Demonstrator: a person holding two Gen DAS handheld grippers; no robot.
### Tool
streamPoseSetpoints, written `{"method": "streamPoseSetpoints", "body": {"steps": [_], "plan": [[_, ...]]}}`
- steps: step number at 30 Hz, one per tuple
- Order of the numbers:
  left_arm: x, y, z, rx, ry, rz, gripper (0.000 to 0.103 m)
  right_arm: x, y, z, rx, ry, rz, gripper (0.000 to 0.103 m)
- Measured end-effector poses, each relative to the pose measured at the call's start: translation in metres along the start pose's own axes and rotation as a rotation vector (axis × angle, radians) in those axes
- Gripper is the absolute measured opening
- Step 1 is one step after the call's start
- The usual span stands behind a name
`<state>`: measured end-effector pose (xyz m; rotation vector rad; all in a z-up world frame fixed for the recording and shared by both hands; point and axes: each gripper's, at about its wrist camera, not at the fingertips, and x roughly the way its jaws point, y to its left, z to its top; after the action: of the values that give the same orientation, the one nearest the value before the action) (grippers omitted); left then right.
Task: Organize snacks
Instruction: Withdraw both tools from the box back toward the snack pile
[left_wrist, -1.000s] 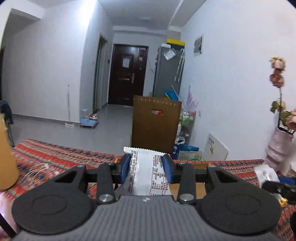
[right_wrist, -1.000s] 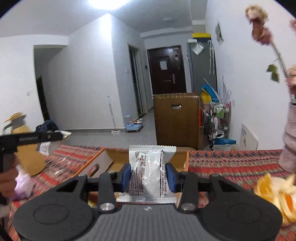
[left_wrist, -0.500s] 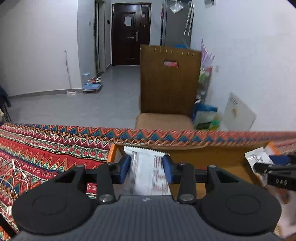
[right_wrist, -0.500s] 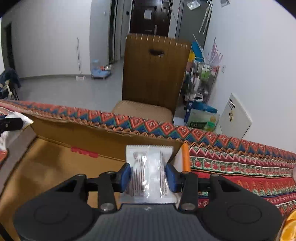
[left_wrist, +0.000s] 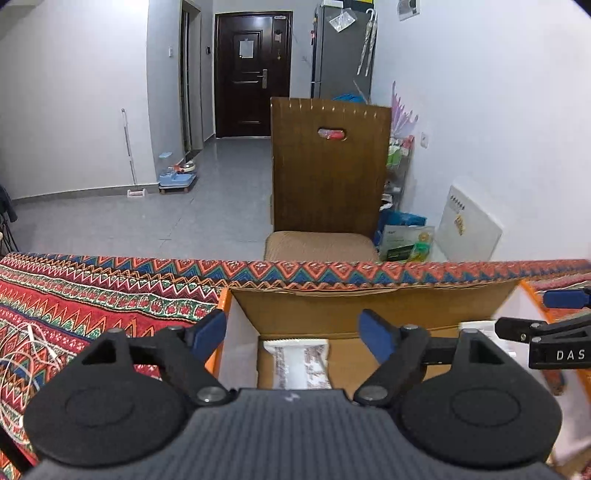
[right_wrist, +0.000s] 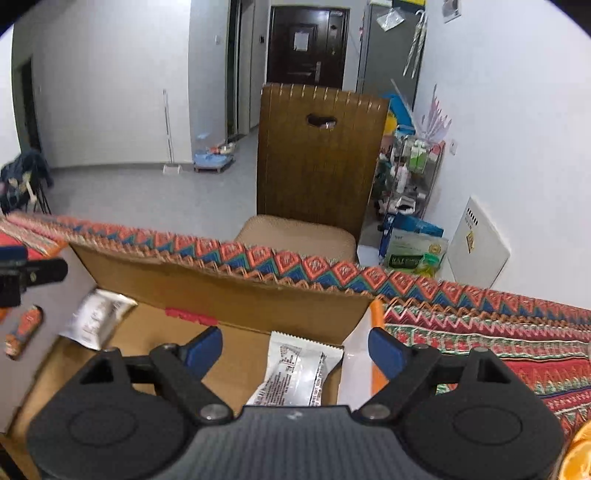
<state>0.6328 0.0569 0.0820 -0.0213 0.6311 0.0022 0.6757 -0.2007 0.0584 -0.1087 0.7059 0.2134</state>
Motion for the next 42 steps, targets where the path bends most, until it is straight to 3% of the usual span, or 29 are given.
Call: {"method": "streamPoseSetpoints", "body": {"steps": [5, 11, 18, 24, 30, 36, 42], "plan": [[-0.058, -0.009, 0.008, 0.032, -0.066, -0.006, 0.1, -0.064, -0.001, -0.001, 0.021, -0.052, 0.039, 0.086], [-0.158, -0.027, 0.004, 0.074, -0.14, -0.053, 0.103, -0.163, -0.003, -0.018, 0.003, -0.145, 0.052, 0.093], [-0.273, -0.047, -0.04, 0.082, -0.201, -0.082, 0.103, -0.275, -0.003, -0.068, -0.011, -0.258, 0.081, 0.103], [-0.357, -0.055, -0.119, 0.071, -0.274, -0.131, 0.103, -0.351, 0.002, -0.139, 0.003, -0.33, 0.138, 0.103], [-0.402, -0.052, -0.208, 0.04, -0.278, -0.153, 0.103, -0.401, 0.014, -0.225, 0.029, -0.378, 0.16, 0.103], [-0.428, -0.043, -0.299, 0.081, -0.294, -0.087, 0.103, -0.42, 0.039, -0.314, 0.072, -0.345, 0.133, 0.103], [-0.431, -0.033, -0.361, 0.079, -0.226, -0.084, 0.103, -0.414, 0.063, -0.388, 0.092, -0.272, 0.101, 0.103]]}}
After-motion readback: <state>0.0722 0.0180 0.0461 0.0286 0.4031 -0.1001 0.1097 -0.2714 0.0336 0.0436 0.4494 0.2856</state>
